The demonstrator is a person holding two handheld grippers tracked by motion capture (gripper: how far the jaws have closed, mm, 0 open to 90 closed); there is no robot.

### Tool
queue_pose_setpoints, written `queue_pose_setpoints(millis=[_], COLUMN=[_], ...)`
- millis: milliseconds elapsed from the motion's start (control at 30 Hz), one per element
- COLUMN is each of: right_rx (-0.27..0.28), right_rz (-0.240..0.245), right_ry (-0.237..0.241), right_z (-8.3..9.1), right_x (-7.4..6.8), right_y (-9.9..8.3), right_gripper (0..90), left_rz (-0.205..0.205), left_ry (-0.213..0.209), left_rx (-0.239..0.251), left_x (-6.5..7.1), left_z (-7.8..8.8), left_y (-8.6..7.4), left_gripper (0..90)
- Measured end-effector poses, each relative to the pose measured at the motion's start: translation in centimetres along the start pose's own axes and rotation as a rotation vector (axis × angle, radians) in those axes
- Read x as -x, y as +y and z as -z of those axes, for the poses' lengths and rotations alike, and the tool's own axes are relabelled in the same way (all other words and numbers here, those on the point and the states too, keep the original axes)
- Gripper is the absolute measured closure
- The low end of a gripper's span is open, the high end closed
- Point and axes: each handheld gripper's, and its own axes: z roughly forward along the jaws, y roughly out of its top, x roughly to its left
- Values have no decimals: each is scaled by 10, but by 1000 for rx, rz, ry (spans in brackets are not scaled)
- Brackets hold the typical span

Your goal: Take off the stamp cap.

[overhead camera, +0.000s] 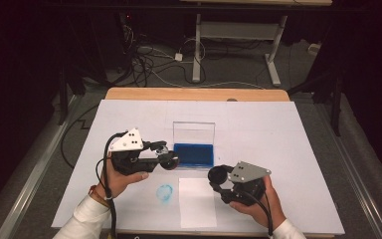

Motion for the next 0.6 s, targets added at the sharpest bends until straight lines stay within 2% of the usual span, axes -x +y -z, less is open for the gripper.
queue_pose_setpoints(millis=[133, 267, 600], right_rx=[22, 36, 49], right_rz=[-5, -9, -11], right_ry=[-41, -62, -92], right_z=[15, 25, 38], right_x=[4, 7, 9], right_y=[-5, -11, -21], right_gripper=[389, 389, 389], left_rz=[0, -5, -6], left_ry=[11, 24, 38], left_rx=[-20, -34, -57], left_x=[-2, -3, -5], left_z=[-2, -4, -7], left_y=[-3, -4, -9], left_gripper=[546, 546, 545])
